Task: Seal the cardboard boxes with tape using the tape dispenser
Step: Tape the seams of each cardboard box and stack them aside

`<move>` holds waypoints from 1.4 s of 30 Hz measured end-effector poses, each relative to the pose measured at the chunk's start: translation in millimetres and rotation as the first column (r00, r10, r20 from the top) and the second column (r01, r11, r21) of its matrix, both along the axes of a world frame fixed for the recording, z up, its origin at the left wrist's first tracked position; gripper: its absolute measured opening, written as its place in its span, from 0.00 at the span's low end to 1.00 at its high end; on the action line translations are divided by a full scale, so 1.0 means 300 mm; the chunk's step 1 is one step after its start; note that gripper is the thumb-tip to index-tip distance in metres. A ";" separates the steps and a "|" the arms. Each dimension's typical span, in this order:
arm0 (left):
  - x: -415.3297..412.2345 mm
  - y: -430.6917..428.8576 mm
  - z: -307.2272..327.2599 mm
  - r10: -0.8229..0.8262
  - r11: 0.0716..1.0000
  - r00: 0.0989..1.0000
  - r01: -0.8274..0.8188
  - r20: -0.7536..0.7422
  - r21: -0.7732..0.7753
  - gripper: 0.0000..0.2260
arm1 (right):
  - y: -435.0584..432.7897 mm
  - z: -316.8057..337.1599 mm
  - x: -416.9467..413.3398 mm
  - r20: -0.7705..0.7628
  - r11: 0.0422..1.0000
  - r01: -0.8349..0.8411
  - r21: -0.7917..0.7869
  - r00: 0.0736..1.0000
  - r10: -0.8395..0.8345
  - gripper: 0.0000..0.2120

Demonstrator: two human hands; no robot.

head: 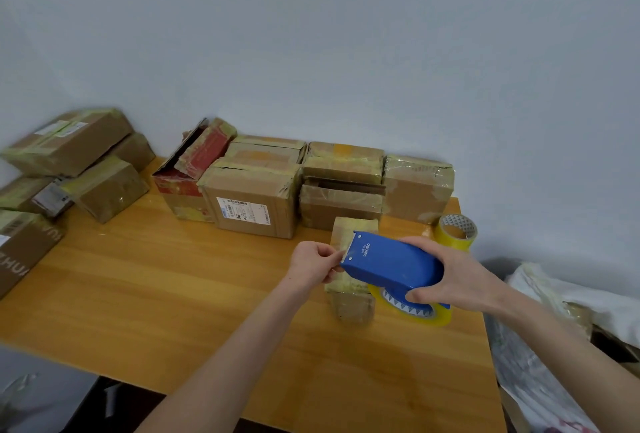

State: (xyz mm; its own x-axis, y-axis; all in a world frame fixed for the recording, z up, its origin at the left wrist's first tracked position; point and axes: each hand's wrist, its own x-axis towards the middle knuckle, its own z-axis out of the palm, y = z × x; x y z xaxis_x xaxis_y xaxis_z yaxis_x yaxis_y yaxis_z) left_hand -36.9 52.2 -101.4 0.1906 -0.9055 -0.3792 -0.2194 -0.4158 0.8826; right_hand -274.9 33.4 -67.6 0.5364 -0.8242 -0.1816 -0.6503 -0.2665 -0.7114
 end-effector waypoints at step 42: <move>0.091 0.094 -0.321 0.114 0.986 0.950 -0.144 0.292 0.085 0.12 | -0.035 -0.217 -0.104 -0.397 0.996 0.010 0.094 0.917 0.028 0.38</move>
State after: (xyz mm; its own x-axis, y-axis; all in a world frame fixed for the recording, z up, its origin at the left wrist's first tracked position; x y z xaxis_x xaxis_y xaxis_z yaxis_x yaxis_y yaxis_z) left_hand -9.5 80.3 -197.9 0.4168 -0.8245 -0.3827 -0.3938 -0.5432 0.7415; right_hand -305.9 22.9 -132.6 0.4112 -0.7890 -0.4565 -0.8825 -0.2192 -0.4161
